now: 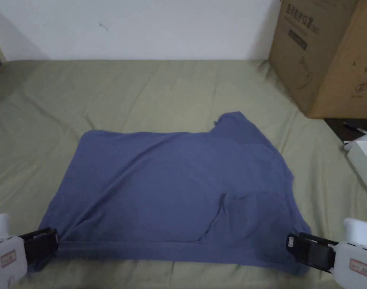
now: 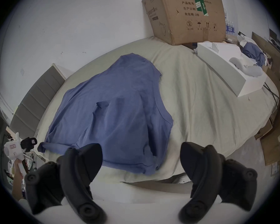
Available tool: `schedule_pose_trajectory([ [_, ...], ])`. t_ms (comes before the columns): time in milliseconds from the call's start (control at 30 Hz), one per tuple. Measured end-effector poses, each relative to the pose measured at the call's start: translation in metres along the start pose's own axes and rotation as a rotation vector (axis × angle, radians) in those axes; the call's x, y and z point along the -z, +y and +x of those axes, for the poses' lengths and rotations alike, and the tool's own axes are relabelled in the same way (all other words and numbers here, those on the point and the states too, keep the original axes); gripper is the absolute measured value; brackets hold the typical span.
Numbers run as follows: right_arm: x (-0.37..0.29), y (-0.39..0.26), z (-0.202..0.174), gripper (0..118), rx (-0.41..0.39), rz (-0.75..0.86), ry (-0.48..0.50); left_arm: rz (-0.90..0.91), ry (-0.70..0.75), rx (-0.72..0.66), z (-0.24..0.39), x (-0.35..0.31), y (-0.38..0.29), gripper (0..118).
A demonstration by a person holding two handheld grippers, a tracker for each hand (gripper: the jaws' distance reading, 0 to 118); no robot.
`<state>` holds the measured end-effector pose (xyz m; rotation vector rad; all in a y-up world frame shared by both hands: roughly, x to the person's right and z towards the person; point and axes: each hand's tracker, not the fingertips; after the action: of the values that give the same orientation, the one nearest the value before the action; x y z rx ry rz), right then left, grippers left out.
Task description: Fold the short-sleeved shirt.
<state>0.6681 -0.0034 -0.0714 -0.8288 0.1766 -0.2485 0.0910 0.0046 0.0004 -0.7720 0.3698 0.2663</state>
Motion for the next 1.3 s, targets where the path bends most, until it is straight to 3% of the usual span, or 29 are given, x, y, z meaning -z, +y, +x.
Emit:
schedule_pose_trajectory([
  [167,-0.028,0.0,-0.022,99,-0.105,0.091,0.001,0.031,-0.019,0.051,0.008,-0.034,-0.008,110],
  [233,-0.04,-0.005,-0.033,68,-0.132,0.12,0.026,0.013,-0.05,0.066,0.008,-0.044,-0.017,103],
  [267,-0.044,-0.009,-0.037,49,-0.13,0.136,0.04,0.014,-0.066,0.084,0.01,-0.049,-0.023,90],
  [300,-0.047,-0.014,-0.04,25,-0.122,0.167,0.044,0.017,-0.061,0.09,0.013,-0.053,-0.029,60],
  [333,-0.05,-0.019,-0.043,12,-0.097,0.201,0.043,0.022,-0.057,0.115,0.017,-0.054,-0.035,31],
  [367,-0.05,-0.022,-0.044,8,-0.086,0.192,0.063,0.055,-0.038,0.148,0.017,-0.052,-0.044,0],
  [400,-0.049,-0.024,-0.044,4,-0.069,0.163,0.092,0.089,0.03,0.15,0.018,-0.053,-0.049,0],
  [467,-0.043,-0.028,-0.044,0,-0.056,0.137,0.14,0.004,-0.016,0.128,0.017,-0.046,-0.051,0],
  [567,-0.037,-0.032,-0.047,0,-0.113,0.104,0.102,0.013,-0.028,0.091,0.007,-0.042,-0.059,0],
  [667,-0.035,-0.033,-0.046,0,-0.094,0.078,0.108,0.02,-0.012,0.1,0.0,-0.039,-0.059,0],
  [733,-0.032,-0.034,-0.043,0,-0.073,0.068,0.106,0.031,-0.011,0.098,-0.009,-0.036,-0.053,21],
  [767,-0.032,-0.035,-0.043,0,-0.069,0.066,0.096,0.029,-0.013,0.095,-0.008,-0.038,-0.049,38],
  [800,-0.032,-0.037,-0.042,0,-0.067,0.066,0.089,0.027,-0.012,0.094,-0.01,-0.034,-0.045,67],
  [833,-0.032,-0.038,-0.041,0,-0.067,0.063,0.087,0.022,-0.01,0.093,-0.012,-0.029,-0.041,84],
  [867,-0.032,-0.038,-0.04,0,-0.059,0.059,0.083,0.0,-0.003,0.096,-0.014,-0.022,-0.037,89],
  [1000,-0.033,-0.036,-0.032,0,0.026,0.053,0.128,-0.021,0.015,0.114,-0.026,0.006,-0.025,86],
  [1067,-0.03,-0.036,-0.029,0,0.025,0.047,0.102,-0.082,-0.021,0.085,-0.027,0.015,-0.023,62],
  [1100,-0.029,-0.036,-0.027,0,0.026,0.04,0.089,-0.113,-0.034,0.074,-0.028,0.02,-0.024,55],
  [1133,-0.028,-0.037,-0.025,0,0.03,0.037,0.089,-0.115,-0.021,0.085,-0.028,0.023,-0.026,55],
  [1167,-0.028,-0.038,-0.022,0,0.04,0.033,0.088,-0.118,0.046,0.103,-0.022,0.025,-0.03,27],
  [1200,-0.029,-0.038,-0.02,0,0.057,0.032,0.093,-0.085,0.104,0.149,-0.019,0.024,-0.034,7],
  [1300,-0.029,-0.036,-0.019,0,0.06,0.022,0.09,-0.087,0.042,0.143,-0.015,0.02,-0.038,4],
])
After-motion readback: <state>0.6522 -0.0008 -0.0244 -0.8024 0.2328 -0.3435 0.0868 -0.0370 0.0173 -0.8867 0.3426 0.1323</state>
